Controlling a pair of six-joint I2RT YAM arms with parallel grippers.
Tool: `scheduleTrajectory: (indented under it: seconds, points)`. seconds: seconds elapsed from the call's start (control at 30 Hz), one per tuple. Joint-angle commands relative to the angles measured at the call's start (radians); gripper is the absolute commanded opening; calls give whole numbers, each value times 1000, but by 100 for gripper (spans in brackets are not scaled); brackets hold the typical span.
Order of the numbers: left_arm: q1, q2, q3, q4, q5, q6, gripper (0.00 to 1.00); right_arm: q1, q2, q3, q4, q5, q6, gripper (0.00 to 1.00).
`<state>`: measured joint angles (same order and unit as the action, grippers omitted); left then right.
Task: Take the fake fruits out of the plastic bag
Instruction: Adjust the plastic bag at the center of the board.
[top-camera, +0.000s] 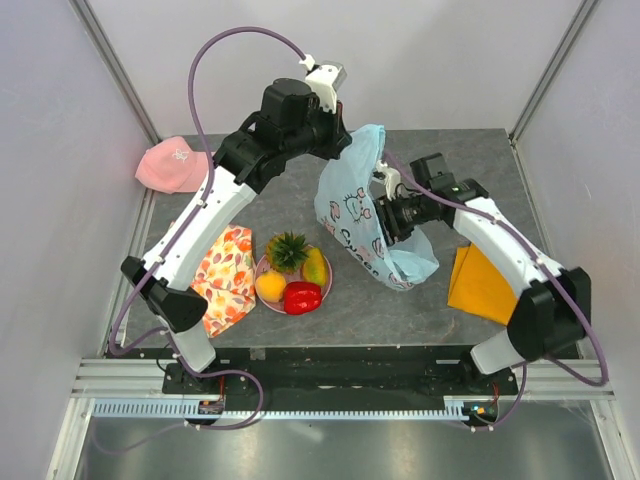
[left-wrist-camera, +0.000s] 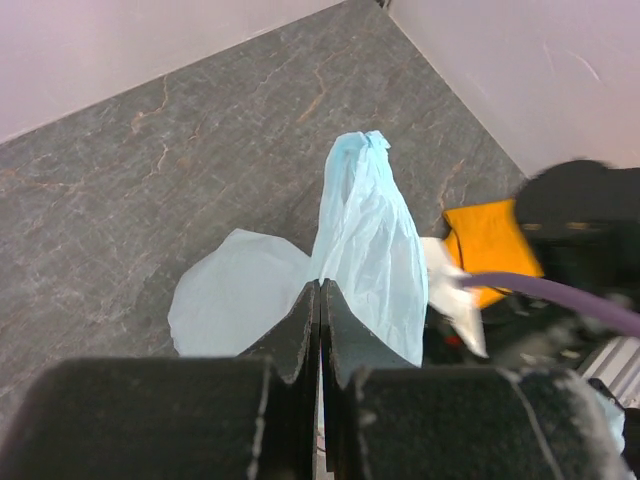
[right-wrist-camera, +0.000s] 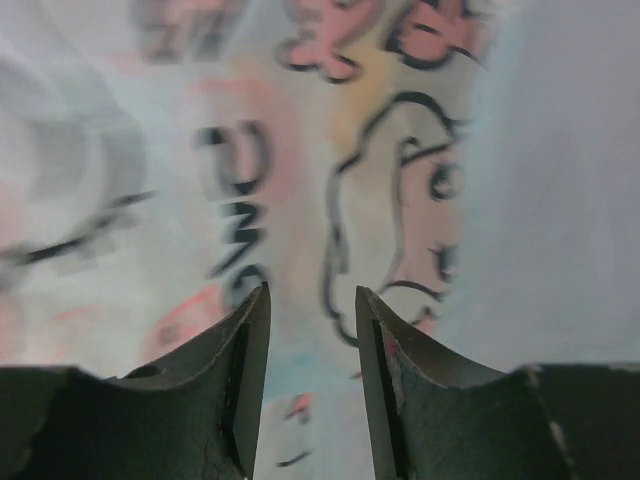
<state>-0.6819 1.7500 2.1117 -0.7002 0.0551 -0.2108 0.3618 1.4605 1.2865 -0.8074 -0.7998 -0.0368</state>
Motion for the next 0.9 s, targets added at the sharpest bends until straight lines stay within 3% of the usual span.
scheduleTrajectory:
  seconds: [0.0, 0.2, 0.4, 0.5, 0.73, 0.87]
  points:
    - [8, -9, 41, 30, 25, -56, 1, -7, 112, 36, 117, 210, 101, 50]
    - [8, -66, -42, 34, 22, -64, 2, -130, 233, 106, 148, 413, 204, 54]
    - [10, -76, -44, 34, 109, -29, 2, -302, 236, 195, 142, 573, 143, 55]
    - [10, -115, -105, 33, 187, 14, 2, -331, 152, 194, 143, 548, 108, 55]
    - [-8, -276, -448, 16, 258, 57, 1, -287, -245, -121, 113, 489, -83, 57]
    - [-31, -281, -532, 16, 282, 73, 2, -244, -333, -252, 63, 383, -192, 59]
